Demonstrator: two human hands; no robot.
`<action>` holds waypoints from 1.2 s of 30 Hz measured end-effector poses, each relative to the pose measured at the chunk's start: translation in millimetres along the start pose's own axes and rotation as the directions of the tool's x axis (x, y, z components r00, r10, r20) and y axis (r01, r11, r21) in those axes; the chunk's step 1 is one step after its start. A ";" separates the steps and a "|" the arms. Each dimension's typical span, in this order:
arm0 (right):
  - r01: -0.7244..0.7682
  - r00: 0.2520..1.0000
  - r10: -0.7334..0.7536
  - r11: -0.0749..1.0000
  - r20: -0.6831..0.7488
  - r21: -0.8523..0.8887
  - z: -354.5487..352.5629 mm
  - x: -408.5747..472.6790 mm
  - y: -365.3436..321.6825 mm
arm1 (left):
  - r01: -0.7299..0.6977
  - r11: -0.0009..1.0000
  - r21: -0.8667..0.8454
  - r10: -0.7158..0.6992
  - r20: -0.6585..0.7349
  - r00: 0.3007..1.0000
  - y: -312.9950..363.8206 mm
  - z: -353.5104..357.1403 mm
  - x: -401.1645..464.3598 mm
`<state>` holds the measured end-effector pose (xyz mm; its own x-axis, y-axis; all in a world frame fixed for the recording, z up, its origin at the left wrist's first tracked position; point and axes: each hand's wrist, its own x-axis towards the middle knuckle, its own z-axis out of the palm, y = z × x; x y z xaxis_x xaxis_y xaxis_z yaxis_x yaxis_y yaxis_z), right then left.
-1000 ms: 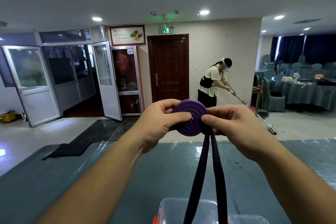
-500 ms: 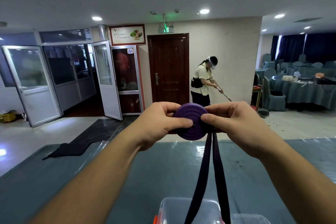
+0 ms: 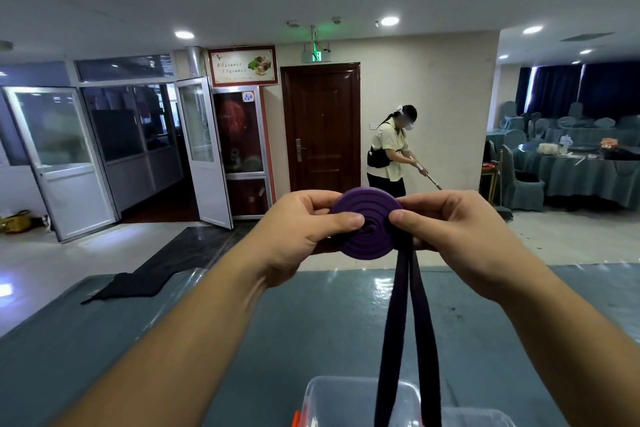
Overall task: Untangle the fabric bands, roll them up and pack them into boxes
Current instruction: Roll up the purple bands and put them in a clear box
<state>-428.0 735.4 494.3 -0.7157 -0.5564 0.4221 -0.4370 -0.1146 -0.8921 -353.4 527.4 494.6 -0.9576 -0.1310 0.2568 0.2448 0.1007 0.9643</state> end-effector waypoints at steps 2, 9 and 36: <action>0.010 0.998 -0.005 0.996 -0.057 0.086 2.7 0.1 0.8 | -0.028 0.997 -0.065 0.026 -0.032 0.999 -1.9 3.3 1.2; -0.015 0.999 0.016 0.999 -0.033 0.050 1.3 -5.4 9.8 | 0.009 0.998 -0.070 -0.010 -0.016 1.000 -10.2 5.1 0.4; -0.003 1.000 0.003 0.999 -0.012 0.047 -2.4 6.9 11.3 | 0.011 0.996 0.090 -0.013 0.022 1.000 -6.4 2.7 6.3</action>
<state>-439.2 732.2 487.5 -0.7233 -0.5472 0.4212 -0.4088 -0.1522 -0.8998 -361.4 528.6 489.8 -0.9637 -0.1103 0.2431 0.2200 0.1875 0.9573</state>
